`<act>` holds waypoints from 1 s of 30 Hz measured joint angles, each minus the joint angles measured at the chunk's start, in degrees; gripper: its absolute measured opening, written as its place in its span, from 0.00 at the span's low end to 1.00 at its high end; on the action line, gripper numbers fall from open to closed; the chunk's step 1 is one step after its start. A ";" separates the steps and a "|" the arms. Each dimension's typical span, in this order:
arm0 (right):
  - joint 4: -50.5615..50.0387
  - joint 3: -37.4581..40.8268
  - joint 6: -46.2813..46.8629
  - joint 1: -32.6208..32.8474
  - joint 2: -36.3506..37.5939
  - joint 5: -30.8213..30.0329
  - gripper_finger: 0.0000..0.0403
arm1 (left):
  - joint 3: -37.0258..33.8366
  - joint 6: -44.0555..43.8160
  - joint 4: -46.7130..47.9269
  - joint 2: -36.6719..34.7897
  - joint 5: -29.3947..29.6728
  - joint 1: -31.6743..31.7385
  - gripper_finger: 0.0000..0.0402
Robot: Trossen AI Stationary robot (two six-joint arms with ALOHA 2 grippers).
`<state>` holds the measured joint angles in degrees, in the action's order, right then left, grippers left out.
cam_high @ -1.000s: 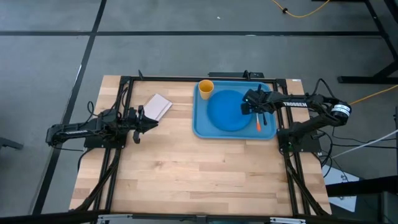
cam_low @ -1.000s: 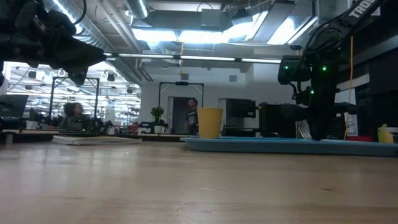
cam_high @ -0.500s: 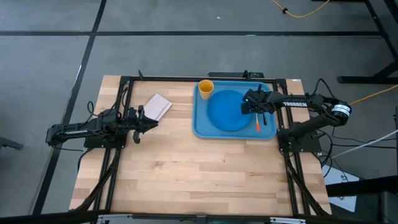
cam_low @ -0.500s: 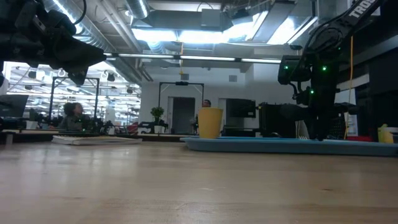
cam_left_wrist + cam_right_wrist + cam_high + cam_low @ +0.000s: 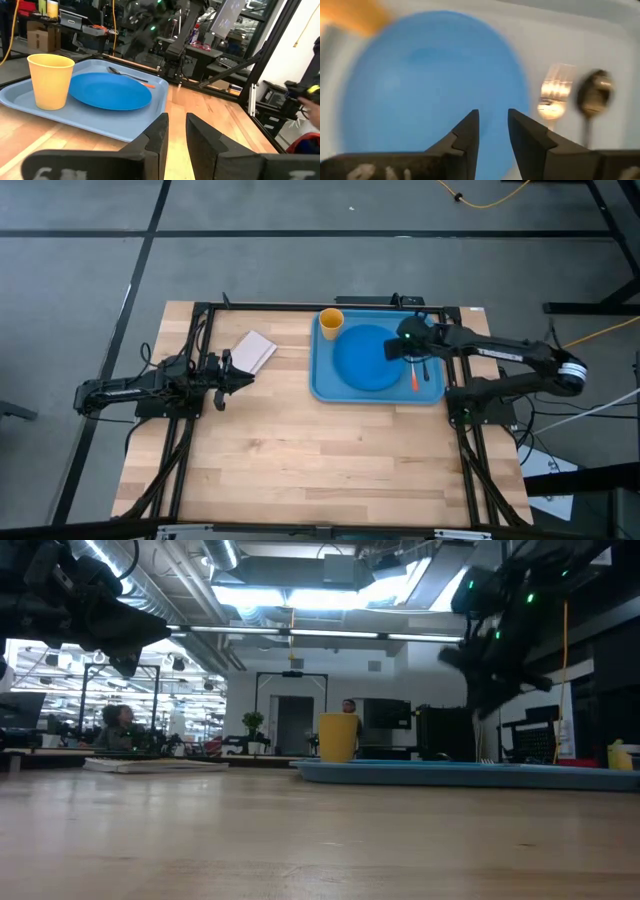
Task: Pick and place plate/cup/fork/spoon on tray
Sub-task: Return to Home Position
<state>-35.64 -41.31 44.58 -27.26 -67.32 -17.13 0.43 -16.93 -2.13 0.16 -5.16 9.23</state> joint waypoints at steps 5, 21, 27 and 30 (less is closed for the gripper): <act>3.67 -0.34 -3.76 5.21 6.22 7.21 0.27 | 0.00 0.00 -0.01 0.00 0.00 -0.02 0.15; 38.99 12.23 -28.47 26.19 9.65 6.79 0.27 | -0.02 0.00 0.00 -0.01 -0.01 0.00 0.15; 65.83 29.14 -30.26 27.74 12.40 20.74 0.27 | -0.01 0.01 0.00 0.00 -0.13 -0.02 0.15; 70.13 34.15 -29.75 28.35 16.27 23.17 0.27 | -0.02 0.01 0.00 0.00 -0.09 -0.02 0.15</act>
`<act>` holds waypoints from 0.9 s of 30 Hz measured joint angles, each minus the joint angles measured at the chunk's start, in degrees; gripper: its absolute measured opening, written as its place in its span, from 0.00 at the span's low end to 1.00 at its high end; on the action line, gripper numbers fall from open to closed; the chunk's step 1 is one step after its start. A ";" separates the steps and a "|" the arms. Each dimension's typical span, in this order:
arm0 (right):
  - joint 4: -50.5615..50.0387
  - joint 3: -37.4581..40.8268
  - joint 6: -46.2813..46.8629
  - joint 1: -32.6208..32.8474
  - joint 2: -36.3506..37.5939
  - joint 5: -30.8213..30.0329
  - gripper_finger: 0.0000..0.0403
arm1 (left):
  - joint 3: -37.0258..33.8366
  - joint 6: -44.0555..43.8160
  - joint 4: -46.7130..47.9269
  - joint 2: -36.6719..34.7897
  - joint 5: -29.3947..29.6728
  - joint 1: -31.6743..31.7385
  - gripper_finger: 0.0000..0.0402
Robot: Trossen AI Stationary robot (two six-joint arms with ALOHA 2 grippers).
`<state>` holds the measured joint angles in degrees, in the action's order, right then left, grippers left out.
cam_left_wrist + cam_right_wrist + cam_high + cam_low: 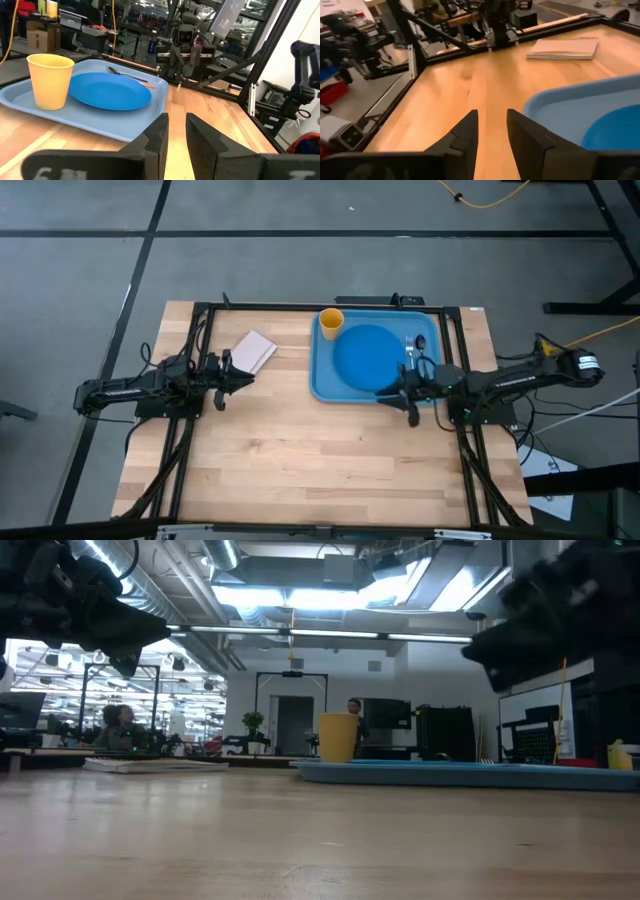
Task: Pick and place plate/cup/fork/spoon on tray
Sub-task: Return to Home Position
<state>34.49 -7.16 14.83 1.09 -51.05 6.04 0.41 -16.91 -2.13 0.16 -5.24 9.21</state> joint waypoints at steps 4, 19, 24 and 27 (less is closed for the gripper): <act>-0.89 3.74 0.12 1.51 6.16 0.05 0.27 | 0.02 -0.01 0.00 0.01 0.01 0.02 0.15; -4.70 6.78 -0.31 5.33 19.18 0.05 0.27 | 0.02 -0.01 0.00 -0.01 0.07 0.02 0.15; -13.92 6.78 -0.33 5.98 23.17 0.05 0.27 | 0.02 -0.01 0.00 -0.01 0.07 0.01 0.15; -18.28 6.76 -0.33 5.98 26.02 0.05 0.27 | 0.01 -0.01 0.00 -0.01 0.07 0.01 0.15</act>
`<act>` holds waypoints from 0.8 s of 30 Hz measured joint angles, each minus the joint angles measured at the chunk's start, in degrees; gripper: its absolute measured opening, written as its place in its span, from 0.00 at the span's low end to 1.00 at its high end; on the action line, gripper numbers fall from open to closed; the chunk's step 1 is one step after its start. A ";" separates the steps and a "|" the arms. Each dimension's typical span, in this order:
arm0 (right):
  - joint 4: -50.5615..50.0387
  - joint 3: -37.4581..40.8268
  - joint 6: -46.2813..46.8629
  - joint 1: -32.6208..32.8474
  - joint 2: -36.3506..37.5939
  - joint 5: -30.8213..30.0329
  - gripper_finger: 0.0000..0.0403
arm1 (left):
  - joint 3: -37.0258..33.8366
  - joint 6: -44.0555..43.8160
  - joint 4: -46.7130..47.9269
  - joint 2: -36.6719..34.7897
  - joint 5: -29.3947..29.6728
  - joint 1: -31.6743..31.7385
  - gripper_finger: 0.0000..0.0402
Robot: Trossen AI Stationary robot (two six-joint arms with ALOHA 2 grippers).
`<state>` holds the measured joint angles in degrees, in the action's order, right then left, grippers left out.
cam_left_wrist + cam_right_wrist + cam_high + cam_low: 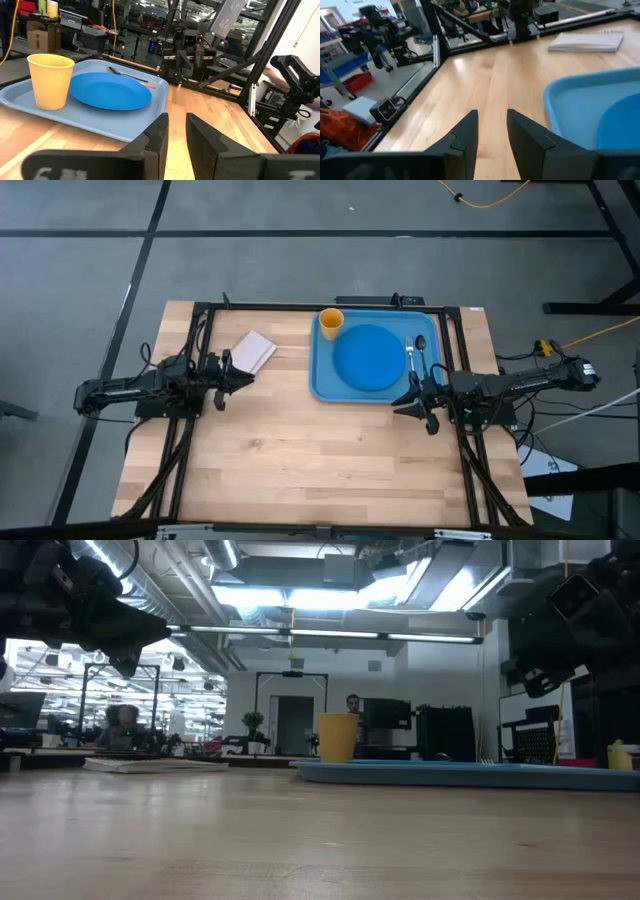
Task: Pick and place plate/cup/fork/spoon on tray
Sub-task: Return to Home Position
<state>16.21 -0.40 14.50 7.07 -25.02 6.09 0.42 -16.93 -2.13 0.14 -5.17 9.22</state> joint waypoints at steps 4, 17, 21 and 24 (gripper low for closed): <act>-2.74 0.00 0.00 0.00 4.46 0.00 0.27 | 0.01 0.00 0.00 0.02 0.00 -0.01 0.15; -15.01 0.00 -0.01 -0.02 21.85 -3.27 0.27 | 0.01 0.00 -0.02 0.02 0.04 -0.01 0.15; -15.19 0.00 -0.02 -0.04 24.05 -4.87 0.27 | 0.00 0.00 0.00 0.01 0.03 0.01 0.15; -15.11 0.00 -0.01 -0.04 24.93 -4.91 0.27 | -0.01 0.00 0.00 0.00 0.02 0.01 0.15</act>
